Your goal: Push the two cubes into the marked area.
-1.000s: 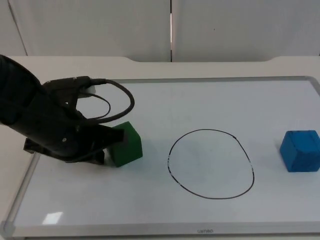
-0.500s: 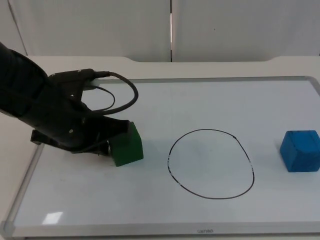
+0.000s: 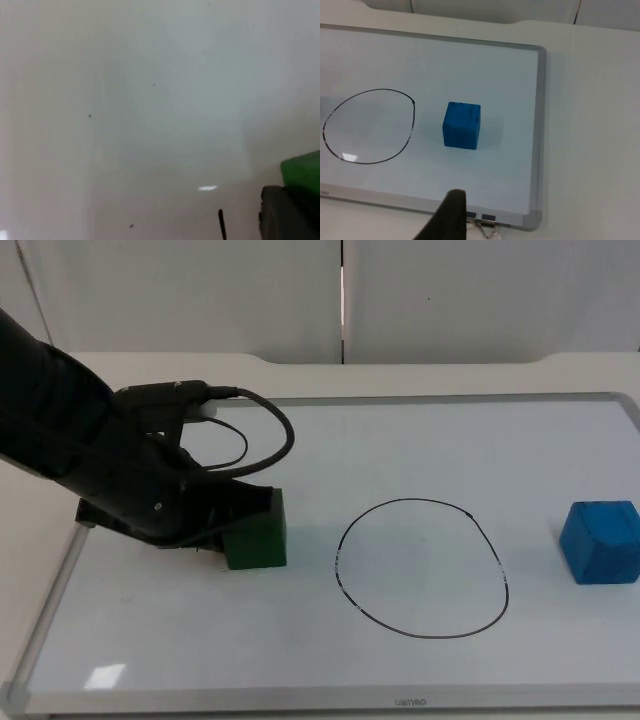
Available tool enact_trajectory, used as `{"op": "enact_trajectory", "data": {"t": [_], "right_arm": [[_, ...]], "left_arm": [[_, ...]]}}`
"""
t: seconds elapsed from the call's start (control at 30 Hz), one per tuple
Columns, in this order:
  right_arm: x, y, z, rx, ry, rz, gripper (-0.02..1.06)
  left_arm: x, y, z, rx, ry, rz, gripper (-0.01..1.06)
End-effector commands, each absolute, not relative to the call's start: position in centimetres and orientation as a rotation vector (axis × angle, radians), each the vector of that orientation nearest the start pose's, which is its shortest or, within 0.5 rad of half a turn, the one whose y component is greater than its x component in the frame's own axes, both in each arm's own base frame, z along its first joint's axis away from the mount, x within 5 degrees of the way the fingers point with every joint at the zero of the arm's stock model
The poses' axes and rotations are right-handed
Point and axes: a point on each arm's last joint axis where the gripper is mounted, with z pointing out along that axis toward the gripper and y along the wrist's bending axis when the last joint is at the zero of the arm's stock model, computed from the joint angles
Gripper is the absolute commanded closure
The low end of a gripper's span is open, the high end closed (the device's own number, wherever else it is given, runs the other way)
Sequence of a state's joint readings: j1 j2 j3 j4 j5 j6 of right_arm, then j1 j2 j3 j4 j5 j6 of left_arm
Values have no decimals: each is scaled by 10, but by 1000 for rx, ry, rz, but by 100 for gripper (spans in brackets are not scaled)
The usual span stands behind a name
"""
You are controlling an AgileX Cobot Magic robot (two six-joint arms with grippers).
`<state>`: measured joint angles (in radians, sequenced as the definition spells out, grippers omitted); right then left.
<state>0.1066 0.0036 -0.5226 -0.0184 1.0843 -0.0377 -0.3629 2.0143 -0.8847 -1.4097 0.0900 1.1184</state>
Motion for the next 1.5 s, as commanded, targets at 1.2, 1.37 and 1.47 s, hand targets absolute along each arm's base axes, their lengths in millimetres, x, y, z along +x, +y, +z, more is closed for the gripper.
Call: {"op": "enact_trajectory", "data": {"t": [1.2,1.37,1.47], "right_arm": [[-7,-3,280,-142,2042,17,-1],[-7,-3,280,-142,2042,17,-1],[-7,-3,280,-142,2042,17,-1]], "left_arm": [[304,-163,74,211,2684,-412,105],[304,-163,74,199,2687,-422,105],[304,-164,74,171,2689,-433,105]]}}
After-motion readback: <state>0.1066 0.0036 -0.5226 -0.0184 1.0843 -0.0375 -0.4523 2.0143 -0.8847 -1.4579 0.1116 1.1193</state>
